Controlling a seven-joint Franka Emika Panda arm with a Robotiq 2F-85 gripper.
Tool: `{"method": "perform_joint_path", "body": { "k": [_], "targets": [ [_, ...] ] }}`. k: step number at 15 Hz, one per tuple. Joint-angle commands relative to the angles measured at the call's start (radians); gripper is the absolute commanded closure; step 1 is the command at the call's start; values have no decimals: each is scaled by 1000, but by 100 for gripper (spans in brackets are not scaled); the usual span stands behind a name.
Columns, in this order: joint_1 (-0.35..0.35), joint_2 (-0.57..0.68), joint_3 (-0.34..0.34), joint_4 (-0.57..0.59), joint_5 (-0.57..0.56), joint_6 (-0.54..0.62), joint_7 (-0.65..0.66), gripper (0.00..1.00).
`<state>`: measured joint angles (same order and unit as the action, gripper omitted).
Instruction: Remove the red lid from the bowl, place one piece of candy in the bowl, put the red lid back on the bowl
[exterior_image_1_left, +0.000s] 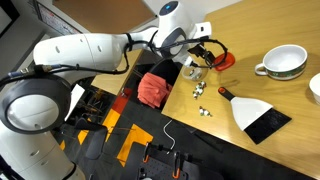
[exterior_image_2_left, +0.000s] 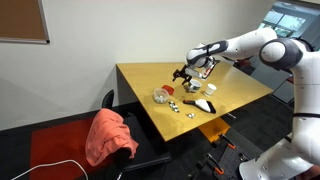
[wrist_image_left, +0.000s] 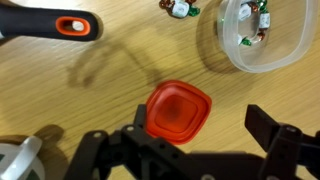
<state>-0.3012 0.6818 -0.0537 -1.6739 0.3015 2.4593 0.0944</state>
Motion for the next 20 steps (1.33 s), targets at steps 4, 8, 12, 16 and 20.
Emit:
{"method": "perform_joint_path", "body": {
  "k": [4, 8, 12, 16, 20],
  "targets": [
    [79, 34, -105, 11, -45, -15, 214, 0],
    [94, 49, -120, 19, -51, -14, 247, 0],
    [108, 85, -151, 56, -59, 43, 302, 0],
    [100, 135, -167, 111, -53, 52, 345, 0],
    [87, 187, -170, 179, -46, 33, 374, 1]
  ]
}}
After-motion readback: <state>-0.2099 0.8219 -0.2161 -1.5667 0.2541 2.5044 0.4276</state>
